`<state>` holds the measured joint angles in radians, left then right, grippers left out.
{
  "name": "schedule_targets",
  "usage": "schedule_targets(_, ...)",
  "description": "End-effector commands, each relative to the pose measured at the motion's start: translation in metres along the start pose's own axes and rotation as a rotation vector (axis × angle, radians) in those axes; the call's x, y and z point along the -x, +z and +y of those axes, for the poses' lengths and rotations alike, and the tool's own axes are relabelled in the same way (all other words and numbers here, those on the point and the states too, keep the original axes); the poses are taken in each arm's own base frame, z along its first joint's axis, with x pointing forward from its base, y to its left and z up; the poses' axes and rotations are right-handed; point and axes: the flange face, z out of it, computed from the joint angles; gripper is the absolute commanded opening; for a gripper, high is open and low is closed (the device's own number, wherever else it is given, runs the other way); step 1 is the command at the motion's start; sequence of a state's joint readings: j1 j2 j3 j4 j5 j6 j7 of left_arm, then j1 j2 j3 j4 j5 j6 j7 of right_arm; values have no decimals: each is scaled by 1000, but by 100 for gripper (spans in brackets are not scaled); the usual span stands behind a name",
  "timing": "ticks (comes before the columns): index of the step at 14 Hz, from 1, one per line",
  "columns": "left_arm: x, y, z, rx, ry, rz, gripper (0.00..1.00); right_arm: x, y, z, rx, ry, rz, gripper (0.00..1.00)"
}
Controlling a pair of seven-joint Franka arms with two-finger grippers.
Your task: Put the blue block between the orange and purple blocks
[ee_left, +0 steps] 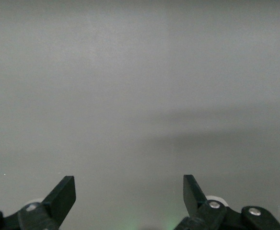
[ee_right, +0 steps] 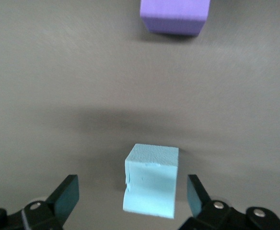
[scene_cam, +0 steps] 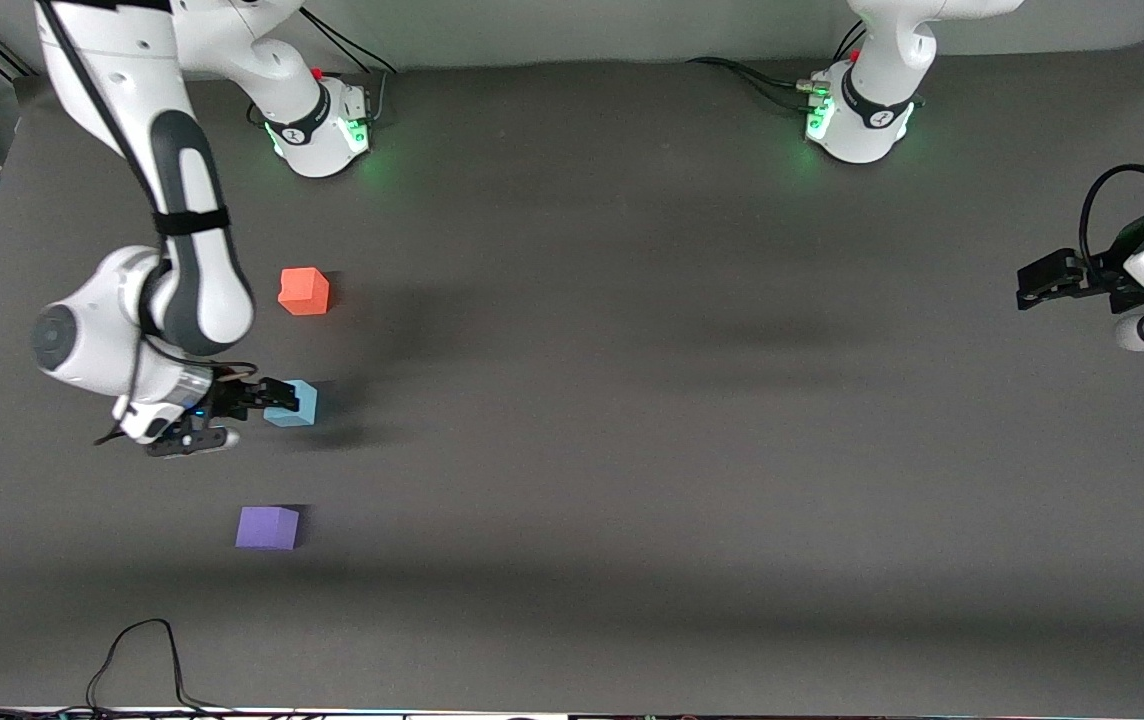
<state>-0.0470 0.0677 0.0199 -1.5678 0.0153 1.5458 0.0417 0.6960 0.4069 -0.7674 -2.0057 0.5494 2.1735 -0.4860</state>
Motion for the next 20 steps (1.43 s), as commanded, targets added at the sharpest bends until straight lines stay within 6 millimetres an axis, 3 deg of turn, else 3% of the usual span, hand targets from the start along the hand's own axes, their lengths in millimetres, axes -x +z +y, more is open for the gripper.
schedule_targets(1, 1, -2, 1, 7, 0, 9, 100, -18, -62, -11, 16, -12, -28, 100)
schedule_targets(6, 1, -2, 1, 6, -1, 9, 100, -23, -168, -50, 21, -33, -84, 100)
schedule_targets(10, 1, -2, 1, 7, -1, 9, 100, 9, -236, -70, 61, -57, -57, 100)
schedule_targets(16, 1, -2, 1, 8, -1, 7, 100, 58, -289, -120, 81, 2, -75, 100)
schedule_targets(20, 1, -2, 1, 7, -1, 7, 100, 66, -292, -112, 119, 19, -70, 100)
